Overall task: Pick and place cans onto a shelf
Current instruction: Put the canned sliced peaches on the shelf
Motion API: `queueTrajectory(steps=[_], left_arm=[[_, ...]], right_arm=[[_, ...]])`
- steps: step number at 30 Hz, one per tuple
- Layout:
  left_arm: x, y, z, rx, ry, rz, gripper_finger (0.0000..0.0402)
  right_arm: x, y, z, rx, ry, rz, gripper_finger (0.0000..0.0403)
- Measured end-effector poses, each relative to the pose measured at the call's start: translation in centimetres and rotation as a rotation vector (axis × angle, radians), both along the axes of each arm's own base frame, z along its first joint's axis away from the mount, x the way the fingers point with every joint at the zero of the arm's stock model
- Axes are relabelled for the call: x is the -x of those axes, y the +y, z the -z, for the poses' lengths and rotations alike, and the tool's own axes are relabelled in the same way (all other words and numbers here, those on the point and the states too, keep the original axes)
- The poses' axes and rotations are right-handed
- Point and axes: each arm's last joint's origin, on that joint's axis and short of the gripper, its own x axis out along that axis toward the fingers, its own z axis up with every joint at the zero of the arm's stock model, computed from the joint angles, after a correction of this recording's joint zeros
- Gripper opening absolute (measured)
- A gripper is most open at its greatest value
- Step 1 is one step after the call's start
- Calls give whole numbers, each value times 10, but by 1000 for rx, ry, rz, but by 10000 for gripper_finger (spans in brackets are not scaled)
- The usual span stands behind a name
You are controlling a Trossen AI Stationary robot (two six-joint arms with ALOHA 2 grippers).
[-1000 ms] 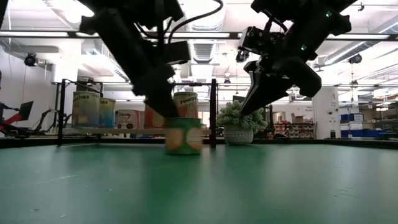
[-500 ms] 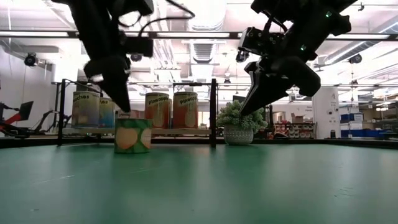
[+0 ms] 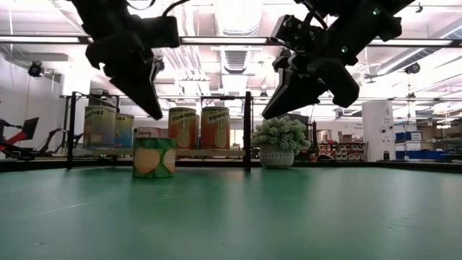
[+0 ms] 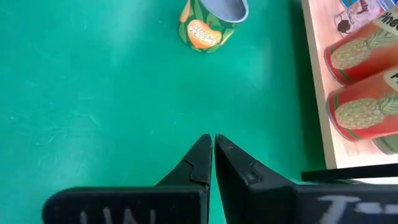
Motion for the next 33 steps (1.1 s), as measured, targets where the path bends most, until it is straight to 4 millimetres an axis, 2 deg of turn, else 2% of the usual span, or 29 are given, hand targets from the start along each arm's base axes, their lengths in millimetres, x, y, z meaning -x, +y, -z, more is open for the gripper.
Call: queueTrajectory(steps=[9,14,18,24,29,33], left_arm=[[-6,-2,25,-21,59,27,146],[-7,-1,39,-58,115,48,173],[-8,-1,43,-94,136,75,134],[-7,-1,40,-112,146,100,16],[4,2,32,-154,220,193,15],[21,10,15,-202,304,272,4]], right_arm=[[0,-1,0,-9,-4,8,9],[0,-1,-1,-10,-4,8,9],[0,-1,-1,-10,-4,8,9],[0,0,-1,-11,-10,8,9],[0,-1,0,-11,-10,8,9],[0,0,0,-18,-14,13,9]])
